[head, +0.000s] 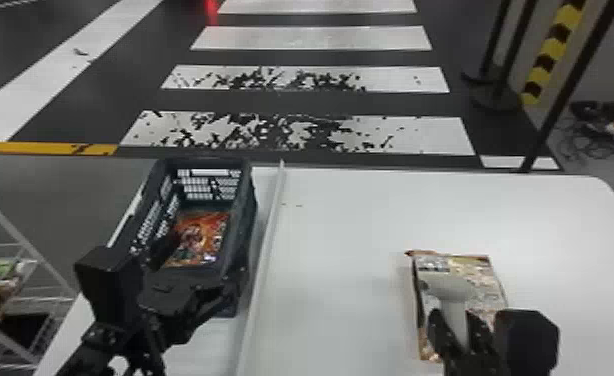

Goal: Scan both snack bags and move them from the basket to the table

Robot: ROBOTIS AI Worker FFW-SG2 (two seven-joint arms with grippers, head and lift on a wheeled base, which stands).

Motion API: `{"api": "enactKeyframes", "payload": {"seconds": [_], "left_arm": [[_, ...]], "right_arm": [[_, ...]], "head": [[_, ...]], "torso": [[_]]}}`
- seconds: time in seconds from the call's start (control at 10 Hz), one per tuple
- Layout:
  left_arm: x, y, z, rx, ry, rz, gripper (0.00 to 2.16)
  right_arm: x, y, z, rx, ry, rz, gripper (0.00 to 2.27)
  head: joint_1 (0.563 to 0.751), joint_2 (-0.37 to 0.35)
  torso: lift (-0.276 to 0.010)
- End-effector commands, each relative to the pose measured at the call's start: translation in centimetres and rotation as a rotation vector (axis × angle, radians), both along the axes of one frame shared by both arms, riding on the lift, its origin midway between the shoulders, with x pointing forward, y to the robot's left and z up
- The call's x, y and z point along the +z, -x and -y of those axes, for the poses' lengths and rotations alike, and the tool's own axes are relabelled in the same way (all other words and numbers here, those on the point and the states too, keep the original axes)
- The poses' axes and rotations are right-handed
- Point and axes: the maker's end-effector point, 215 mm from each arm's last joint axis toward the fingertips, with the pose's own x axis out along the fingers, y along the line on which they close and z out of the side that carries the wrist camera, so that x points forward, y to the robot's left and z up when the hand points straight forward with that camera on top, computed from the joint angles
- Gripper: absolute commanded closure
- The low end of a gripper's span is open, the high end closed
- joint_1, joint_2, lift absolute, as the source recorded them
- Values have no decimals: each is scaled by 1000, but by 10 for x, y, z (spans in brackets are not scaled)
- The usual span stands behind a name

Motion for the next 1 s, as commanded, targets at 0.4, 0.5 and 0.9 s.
{"api": "enactKeyframes", "payload": {"seconds": [0.4,0.5,0.9], "left_arm": [[0,7,-5,7,-7,-6,26],[0,7,-5,7,-7,-6,26],[0,7,-4,7,-3,-5,26]], "right_arm": [[-23,-11,8,8,54,-17,2246],[-28,-10,8,10,58,-25,2246],[-35,-12,9,10,59,-28,2246]], "head": [[695,75],[695,73],[695,70]], "torso": [[-98],[-98],[-98]]}}
